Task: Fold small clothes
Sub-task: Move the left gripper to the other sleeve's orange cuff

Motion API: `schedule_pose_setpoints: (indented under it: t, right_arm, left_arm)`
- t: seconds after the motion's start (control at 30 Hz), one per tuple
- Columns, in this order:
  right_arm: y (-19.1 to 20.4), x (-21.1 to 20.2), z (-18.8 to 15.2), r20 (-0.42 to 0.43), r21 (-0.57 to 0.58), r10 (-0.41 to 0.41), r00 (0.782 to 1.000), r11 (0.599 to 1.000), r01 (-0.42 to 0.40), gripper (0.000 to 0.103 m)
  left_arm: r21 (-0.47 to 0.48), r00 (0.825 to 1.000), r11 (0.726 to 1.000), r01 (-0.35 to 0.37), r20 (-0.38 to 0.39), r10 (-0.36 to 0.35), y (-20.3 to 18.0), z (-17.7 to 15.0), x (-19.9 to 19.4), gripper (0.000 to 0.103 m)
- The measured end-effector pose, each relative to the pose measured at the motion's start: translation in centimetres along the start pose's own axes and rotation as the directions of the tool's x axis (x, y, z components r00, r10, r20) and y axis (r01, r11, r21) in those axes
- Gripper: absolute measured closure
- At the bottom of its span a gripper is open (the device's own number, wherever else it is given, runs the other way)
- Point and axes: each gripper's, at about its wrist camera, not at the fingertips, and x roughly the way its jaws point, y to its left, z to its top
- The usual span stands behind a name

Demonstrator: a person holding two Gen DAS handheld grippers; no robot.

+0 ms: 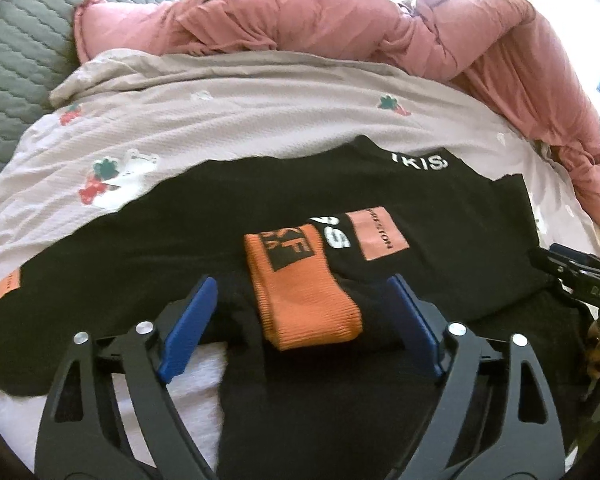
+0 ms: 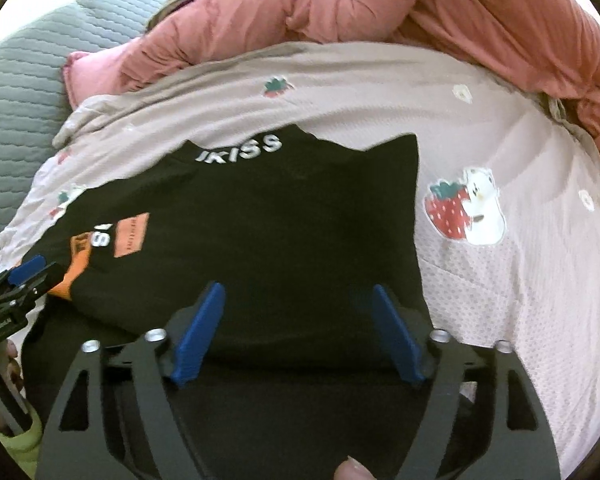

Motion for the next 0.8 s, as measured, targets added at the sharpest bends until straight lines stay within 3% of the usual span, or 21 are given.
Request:
schedule_pose_setpoints:
  t: [0.07, 0.1, 0.13, 0.17, 0.8]
  right_arm:
    - [0.7, -0.4, 0.1, 0.012, -0.014, 0.013, 1.0, 1.0, -0.012, 0.022]
    - [1.1, -0.7, 0.2, 0.018, -0.023, 0.016, 1.0, 1.0, -0.016, 0.016]
    - [1.5, -0.8, 0.3, 0.025, -0.03, 0.02, 0.999, 0.999, -0.019, 0.009]
    - [1.8, -1.0, 0.3, 0.036, -0.036, 0.025, 0.999, 0.999, -0.024, 0.009]
    - [8.2, -3.2, 0.4, 0.087, -0.152, 0.103, 0.991, 0.984, -0.089, 0.007]
  left_arm:
    - [-0.008, 1.0, 1.0, -0.017, 0.01, 0.017, 0.5, -0.1, -0.5, 0.024]
    - [-0.012, 0.999, 0.999, -0.036, 0.014, 0.036, 0.8, -0.2, -0.8, 0.022]
    - [-0.014, 0.999, 0.999, -0.049, 0.015, 0.049, 1.0, -0.2, -0.9, 0.011]
    - [-0.017, 0.998, 0.998, -0.061, 0.015, 0.061, 1.3, -0.3, -1.0, 0.009]
    - [-0.129, 0.985, 0.981, -0.145, 0.076, 0.156, 6.1, -1.9, -5.1, 0.009]
